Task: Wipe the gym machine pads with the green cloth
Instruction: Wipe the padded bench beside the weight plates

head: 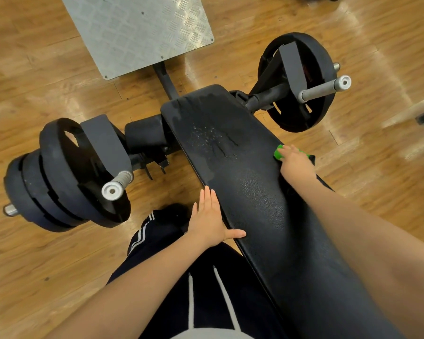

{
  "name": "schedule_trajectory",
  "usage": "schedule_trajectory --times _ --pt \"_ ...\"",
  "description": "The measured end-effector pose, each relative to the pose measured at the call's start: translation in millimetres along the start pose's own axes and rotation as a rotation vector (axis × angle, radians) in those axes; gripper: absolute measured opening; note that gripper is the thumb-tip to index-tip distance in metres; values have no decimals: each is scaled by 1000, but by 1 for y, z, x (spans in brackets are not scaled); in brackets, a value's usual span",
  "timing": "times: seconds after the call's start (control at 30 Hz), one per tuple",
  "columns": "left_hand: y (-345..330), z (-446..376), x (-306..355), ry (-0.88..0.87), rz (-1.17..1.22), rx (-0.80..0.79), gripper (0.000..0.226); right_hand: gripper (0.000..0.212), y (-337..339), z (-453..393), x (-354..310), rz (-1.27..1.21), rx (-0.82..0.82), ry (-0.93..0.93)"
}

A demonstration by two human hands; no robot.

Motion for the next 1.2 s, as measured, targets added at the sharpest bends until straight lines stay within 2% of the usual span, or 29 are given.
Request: schedule_trajectory --times 0.1,0.2,0.37,0.5,0.63,0.73,0.93,1.2 --pt "-1 -2 -1 11 -3 -3 136 28 2 0 -9 10 48 -49" --pt "-3 -3 -3 47 -15 -6 138 30 -1 4 -39 65 59 -1" --pt "-5 -4 -4 87 -25 -33 141 39 -16 14 -117 123 -18 238" --pt "-4 -6 -2 68 8 -40 141 47 -44 32 -185 189 -104 507" --pt "-2 -5 -3 73 40 -24 143 50 -57 49 -206 210 -179 663" --pt "-3 -4 -3 78 36 -32 142 51 -53 60 -193 113 -207 682" --pt "-5 -3 -3 70 26 -21 139 56 -54 65 -166 -1 -129 578" --pt "-5 -4 -6 38 131 -2 135 57 -69 39 -196 138 -246 594"
Point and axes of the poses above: each hand's wrist, its own z-axis away from the middle knuckle, its own y-axis out of the back of the hand, x = y × z, the point moved 10 cm from there along -z, towards the middle knuckle, and after that the axes turned 1 degree about -y, right-handed, at the moved point
